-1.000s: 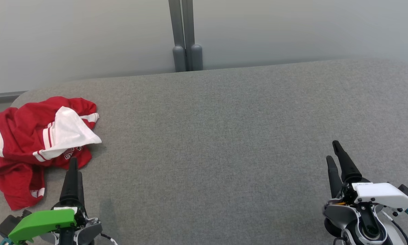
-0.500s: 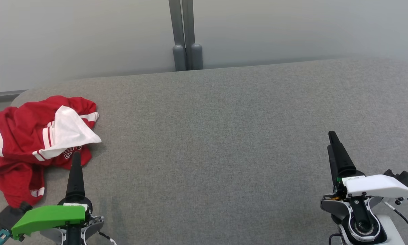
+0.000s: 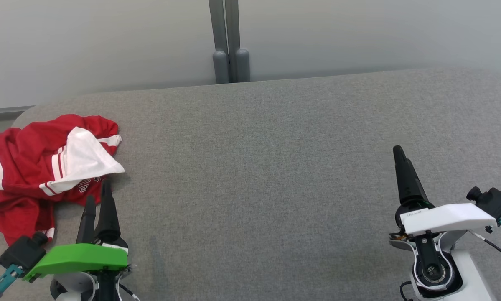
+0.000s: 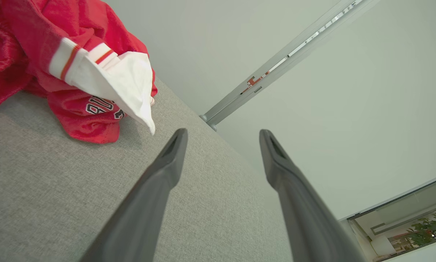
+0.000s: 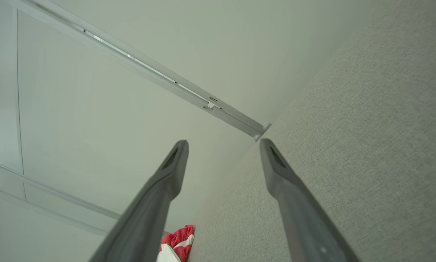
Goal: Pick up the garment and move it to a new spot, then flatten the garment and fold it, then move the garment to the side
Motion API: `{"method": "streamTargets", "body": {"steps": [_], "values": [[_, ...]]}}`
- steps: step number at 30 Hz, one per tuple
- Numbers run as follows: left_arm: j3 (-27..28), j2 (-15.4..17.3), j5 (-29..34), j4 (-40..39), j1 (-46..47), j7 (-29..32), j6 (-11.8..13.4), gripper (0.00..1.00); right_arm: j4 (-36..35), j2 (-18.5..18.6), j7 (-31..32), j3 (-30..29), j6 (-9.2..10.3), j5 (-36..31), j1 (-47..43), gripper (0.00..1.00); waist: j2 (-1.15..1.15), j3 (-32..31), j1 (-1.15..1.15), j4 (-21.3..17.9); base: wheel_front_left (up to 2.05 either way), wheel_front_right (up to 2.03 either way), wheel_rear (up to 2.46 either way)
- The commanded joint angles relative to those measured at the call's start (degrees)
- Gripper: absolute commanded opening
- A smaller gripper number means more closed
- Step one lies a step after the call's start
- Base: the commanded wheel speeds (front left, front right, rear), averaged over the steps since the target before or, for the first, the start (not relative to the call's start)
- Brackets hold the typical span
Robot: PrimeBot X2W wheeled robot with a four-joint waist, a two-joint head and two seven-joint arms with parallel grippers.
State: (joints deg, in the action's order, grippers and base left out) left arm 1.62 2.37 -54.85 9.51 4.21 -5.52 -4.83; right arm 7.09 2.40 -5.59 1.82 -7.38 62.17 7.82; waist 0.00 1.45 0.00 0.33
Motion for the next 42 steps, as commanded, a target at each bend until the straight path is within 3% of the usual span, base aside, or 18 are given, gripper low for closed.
{"method": "streamTargets", "body": {"steps": [1, 12, 29, 42], "values": [[-0.3, 0.4, 2.9, -0.8, 1.4, -0.6, 0.6, 1.00, -1.0, 0.3, -0.6, 0.5, -0.13, -3.0, 1.5, 1.00, 0.00, 0.0, 0.00, 0.0, 0.00, 0.00, 0.00], [-1.9, 0.5, 13.6, -0.5, 1.1, -2.4, 3.2, 1.00, -1.4, 1.0, -2.4, 2.4, -0.14, -18.8, 1.7, 1.00, 0.00, 0.2, 0.00, 0.0, 0.00, 0.00, 0.00], [-3.4, 0.6, 23.6, 0.0, 2.0, -4.9, 4.9, 1.00, -0.9, 1.3, -4.8, 4.0, -0.16, -32.6, 2.8, 1.00, 0.00, 1.5, 0.00, 0.1, 0.00, 0.00, 0.00], [-4.9, 0.6, 35.0, 0.9, 2.5, -6.5, 7.0, 1.00, 0.7, 1.4, -6.5, 5.3, -0.17, -43.0, 3.7, 1.00, 0.00, 2.3, 0.00, 0.3, 0.00, 0.00, 0.00]]}}
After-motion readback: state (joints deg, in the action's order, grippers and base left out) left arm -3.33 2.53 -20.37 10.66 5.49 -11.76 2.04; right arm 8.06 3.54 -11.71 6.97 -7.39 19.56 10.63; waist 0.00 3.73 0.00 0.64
